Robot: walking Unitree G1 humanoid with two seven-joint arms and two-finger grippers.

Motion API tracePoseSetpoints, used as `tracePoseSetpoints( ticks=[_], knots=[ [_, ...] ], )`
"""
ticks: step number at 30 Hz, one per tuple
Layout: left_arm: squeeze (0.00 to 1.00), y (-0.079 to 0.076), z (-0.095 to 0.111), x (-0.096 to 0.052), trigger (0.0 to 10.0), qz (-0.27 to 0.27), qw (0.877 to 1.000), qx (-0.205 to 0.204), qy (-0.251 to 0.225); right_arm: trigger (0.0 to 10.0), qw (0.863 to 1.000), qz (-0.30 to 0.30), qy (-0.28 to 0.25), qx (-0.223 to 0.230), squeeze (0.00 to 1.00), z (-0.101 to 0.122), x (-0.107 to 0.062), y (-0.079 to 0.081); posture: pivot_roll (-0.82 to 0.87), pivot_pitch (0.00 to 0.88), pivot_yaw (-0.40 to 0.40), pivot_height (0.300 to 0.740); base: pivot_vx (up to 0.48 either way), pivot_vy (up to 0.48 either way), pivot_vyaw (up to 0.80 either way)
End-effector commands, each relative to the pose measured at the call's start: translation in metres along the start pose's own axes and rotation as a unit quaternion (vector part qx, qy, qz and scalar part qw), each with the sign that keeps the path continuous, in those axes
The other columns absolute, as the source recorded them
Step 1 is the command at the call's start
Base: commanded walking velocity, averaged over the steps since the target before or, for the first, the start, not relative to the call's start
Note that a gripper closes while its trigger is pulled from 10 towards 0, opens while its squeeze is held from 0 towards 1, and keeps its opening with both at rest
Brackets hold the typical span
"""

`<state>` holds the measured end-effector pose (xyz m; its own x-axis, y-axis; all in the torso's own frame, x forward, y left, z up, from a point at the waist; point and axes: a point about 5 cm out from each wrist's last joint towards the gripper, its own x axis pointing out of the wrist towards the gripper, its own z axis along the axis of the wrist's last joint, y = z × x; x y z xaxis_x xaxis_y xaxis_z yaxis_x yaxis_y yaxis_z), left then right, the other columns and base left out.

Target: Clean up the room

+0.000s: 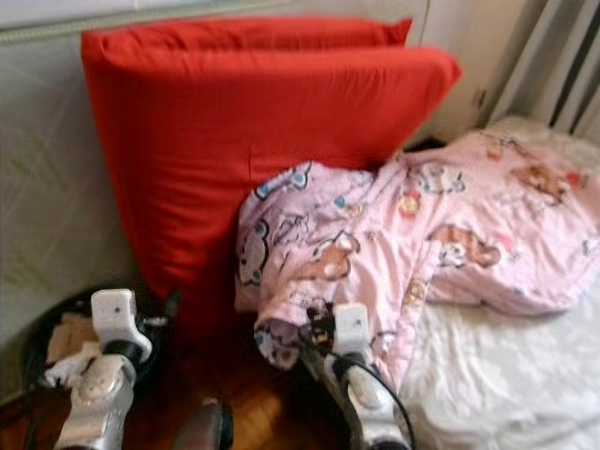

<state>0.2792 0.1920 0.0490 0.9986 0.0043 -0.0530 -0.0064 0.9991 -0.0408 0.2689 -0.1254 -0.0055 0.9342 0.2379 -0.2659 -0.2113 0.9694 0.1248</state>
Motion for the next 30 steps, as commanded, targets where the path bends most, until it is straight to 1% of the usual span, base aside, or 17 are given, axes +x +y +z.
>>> tracePoseSetpoints(
  ticks=[1,4,5,6,8,10,12,13,15,19,21,22,30],
  knots=[
    [0.00,0.006,0.002,0.001,10.0,0.003,1.000,0.008,0.003,10.0,1.000,-0.001,0.005,0.008,0.00,0.000,0.002,0.003,-0.03,0.042,-0.055,0.616,0.315,0.000,0.00],
    [0.00,0.005,0.002,0.001,10.0,0.002,1.000,0.006,0.002,10.0,1.000,-0.015,0.016,0.002,0.00,-0.002,0.002,0.001,-0.03,0.042,-0.055,0.616,0.294,0.000,0.00],
    [0.00,0.004,0.002,0.001,10.0,-0.002,1.000,0.001,0.000,10.0,0.999,-0.041,0.032,0.004,0.00,-0.005,0.002,-0.005,-0.03,0.045,-0.057,0.616,0.000,0.000,0.00],
    [0.00,0.004,0.002,0.001,10.0,-0.002,1.000,0.001,0.000,10.0,0.999,-0.041,0.032,0.004,0.00,-0.005,0.002,-0.005,-0.03,0.045,-0.057,0.616,0.000,0.000,0.00],
    [0.00,0.003,0.003,0.001,10.0,-0.006,1.000,-0.001,-0.001,10.0,0.996,-0.075,0.055,0.005,0.00,-0.009,0.000,-0.014,-0.03,0.047,-0.058,0.616,0.000,0.000,0.00],
    [0.00,0.002,0.002,0.001,10.0,-0.009,1.000,-0.003,0.001,10.0,0.993,-0.102,0.062,0.024,0.00,-0.011,-0.002,-0.022,-0.02,0.046,-0.059,0.616,0.000,0.000,0.00],
    [0.00,0.002,0.002,0.001,10.0,-0.011,1.000,-0.004,0.003,10.0,0.990,-0.118,0.065,0.034,0.00,-0.011,-0.003,-0.027,-0.02,0.046,-0.059,0.616,0.000,0.000,0.00],
    [0.00,0.001,0.001,0.001,10.0,-0.013,1.000,-0.002,0.005,10.0,0.987,-0.136,0.065,0.050,0.00,-0.011,-0.003,-0.032,-0.02,0.047,-0.060,0.616,0.000,0.000,0.00],
    [0.00,0.001,0.001,0.001,10.0,-0.013,1.000,-0.001,0.007,10.0,0.984,-0.152,0.069,0.061,0.00,-0.010,-0.004,-0.037,-0.02,0.049,-0.060,0.616,0.124,0.000,0.00],
    [0.00,0.001,0.001,0.000,10.0,-0.014,1.000,-0.002,0.007,10.0,0.979,-0.167,0.085,0.077,0.00,-0.013,-0.004,-0.040,-0.02,0.053,-0.061,0.616,0.248,0.000,0.00],
    [0.00,0.000,0.000,0.000,10.0,-0.017,1.000,-0.003,0.008,10.0,0.974,-0.182,0.110,0.074,0.00,-0.018,-0.007,-0.043,-0.02,0.053,-0.061,0.616,0.120,0.000,0.00],
    [0.00,0.000,0.001,0.000,10.0,-0.019,1.000,-0.002,0.008,10.0,0.974,-0.179,0.112,0.081,0.00,-0.018,-0.006,-0.043,-0.02,0.057,-0.060,0.616,0.247,0.000,0.00],
    [0.00,0.001,0.002,0.001,10.0,-0.022,1.000,0.001,0.007,10.0,0.977,-0.170,0.097,0.078,0.00,-0.008,0.001,-0.043,-0.01,0.069,-0.058,0.616,0.337,0.000,0.00]
  ],
)
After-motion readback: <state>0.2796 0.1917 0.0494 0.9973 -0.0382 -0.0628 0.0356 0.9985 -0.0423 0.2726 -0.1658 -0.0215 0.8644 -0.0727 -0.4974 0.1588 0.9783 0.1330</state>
